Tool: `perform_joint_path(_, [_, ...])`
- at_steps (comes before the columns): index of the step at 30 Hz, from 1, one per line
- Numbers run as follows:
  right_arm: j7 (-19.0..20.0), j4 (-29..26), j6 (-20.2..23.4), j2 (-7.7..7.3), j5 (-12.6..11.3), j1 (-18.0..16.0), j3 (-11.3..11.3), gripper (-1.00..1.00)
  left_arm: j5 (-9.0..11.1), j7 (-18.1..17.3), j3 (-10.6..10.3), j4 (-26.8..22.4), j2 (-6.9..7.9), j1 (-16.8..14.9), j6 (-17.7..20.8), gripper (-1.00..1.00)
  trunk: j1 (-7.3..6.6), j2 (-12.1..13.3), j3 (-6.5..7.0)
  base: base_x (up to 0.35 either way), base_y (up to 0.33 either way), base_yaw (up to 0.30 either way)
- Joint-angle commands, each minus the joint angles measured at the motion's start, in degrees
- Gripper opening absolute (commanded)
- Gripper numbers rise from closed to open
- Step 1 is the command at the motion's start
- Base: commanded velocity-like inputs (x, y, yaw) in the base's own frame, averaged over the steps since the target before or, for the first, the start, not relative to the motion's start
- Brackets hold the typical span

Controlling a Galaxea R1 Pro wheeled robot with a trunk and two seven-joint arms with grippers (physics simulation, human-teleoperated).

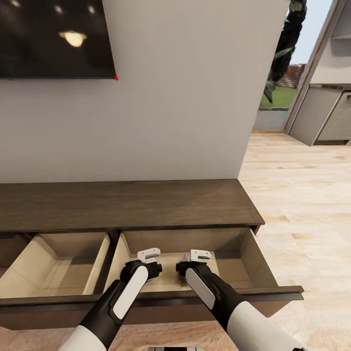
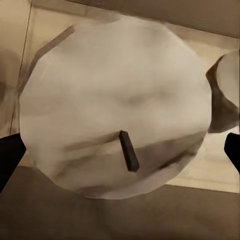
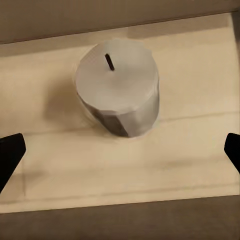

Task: Place each of the two pumpkins and all three candles from the living room inside a cabinet in the living room (use any cabinet), then make sure every cabinet is closed, and position the cauldron so it is next to a table in the living room.

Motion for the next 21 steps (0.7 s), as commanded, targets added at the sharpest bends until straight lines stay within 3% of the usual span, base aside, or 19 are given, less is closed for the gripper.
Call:
perform_joint_path(1, [-0.5, -0.1, 0.1, -0.03, -0.4, -0.1, 0.2, 1.0, 0.6, 0.6, -0.1, 0.0, 0.02, 0.0, 0.0, 1.0, -0.01, 0.0, -0.05, 0.0, 0.0, 0.0])
perform_joint_path(16, [-0.4, -0.1, 0.1, -0.03, -0.4, -0.1, 0.2, 1.0, 0.6, 0.6, 0.0, -2.1, 0.12, 0.0, 0.1, 1.0, -0.01, 0.0, -0.05, 0.0, 0.0, 0.0])
perform_joint_path(21, [-0.4, -0.1, 0.1, -0.03, -0.4, -0.1, 0.2, 1.0, 1.1, 0.6, 0.0, -2.7, 0.27, 0.0, 0.5, 1.0, -0.14, 0.0, 1.06, 0.0, 0.0, 0.0])
